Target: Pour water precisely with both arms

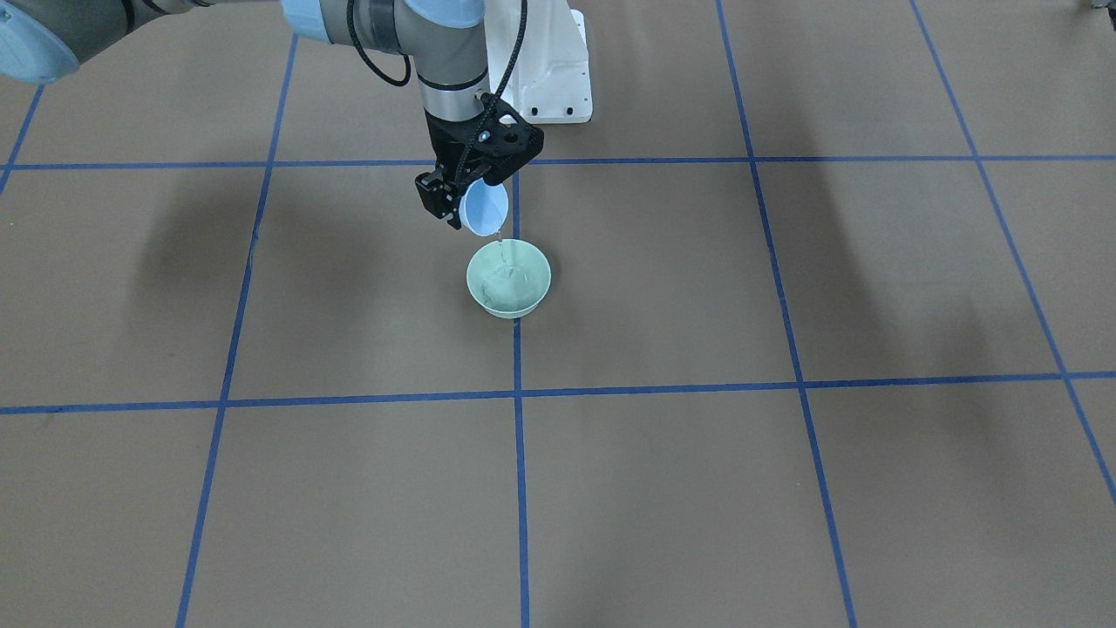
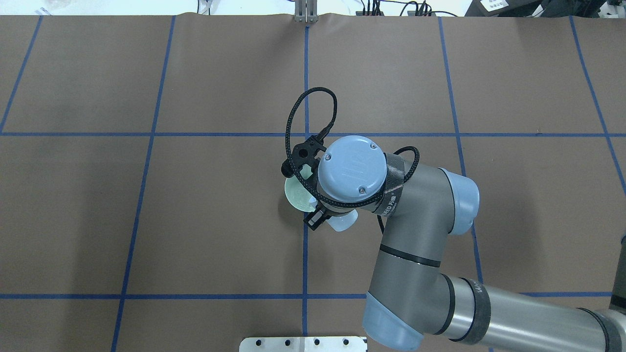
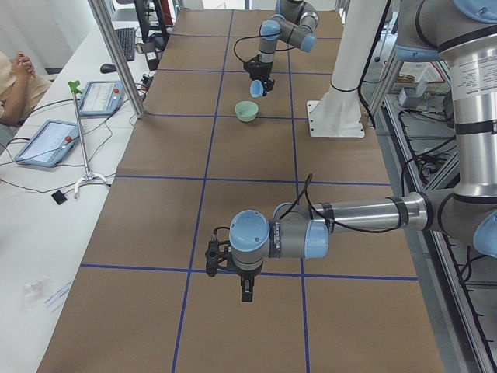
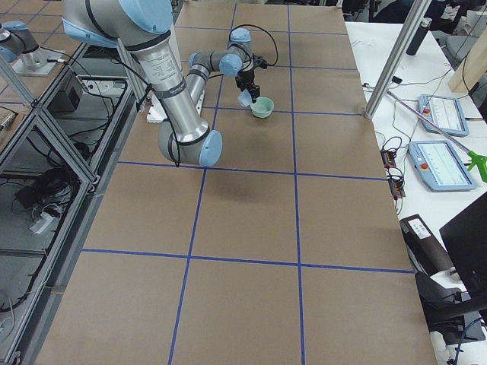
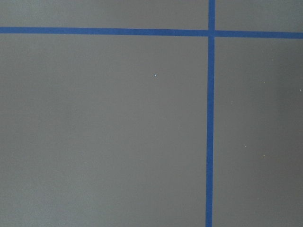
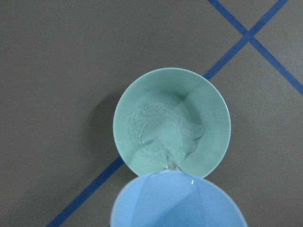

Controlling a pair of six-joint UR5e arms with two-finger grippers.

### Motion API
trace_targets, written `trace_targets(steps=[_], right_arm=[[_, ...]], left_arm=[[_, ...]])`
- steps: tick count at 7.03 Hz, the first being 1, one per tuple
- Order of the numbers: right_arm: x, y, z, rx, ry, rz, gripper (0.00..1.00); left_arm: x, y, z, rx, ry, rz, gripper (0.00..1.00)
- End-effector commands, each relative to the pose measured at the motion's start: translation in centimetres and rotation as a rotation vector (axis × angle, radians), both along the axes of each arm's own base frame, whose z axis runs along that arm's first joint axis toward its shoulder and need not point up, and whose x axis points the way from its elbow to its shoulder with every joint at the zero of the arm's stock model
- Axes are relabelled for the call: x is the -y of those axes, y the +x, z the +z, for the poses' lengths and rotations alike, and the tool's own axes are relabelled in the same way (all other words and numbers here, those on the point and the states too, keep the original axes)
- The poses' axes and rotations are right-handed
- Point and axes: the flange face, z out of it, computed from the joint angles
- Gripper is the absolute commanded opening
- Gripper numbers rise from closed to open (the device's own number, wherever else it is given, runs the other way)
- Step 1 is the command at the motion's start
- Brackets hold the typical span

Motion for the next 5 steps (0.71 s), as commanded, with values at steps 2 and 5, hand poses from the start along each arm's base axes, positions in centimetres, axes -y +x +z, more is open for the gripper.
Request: trace_targets(steps=[2, 5], right_arm=[[0.4, 0.6, 0.4, 0.186, -0.021, 0.088, 0.00], [2.4, 2.9, 0.9, 0.332, -0.033, 0.237, 0.00]], left_arm=[[0.0, 0.0, -0.2, 0.000, 0.004, 0.000, 1.00], [0.1, -0.1, -0.3, 0.000, 0.008, -0.001, 1.00]])
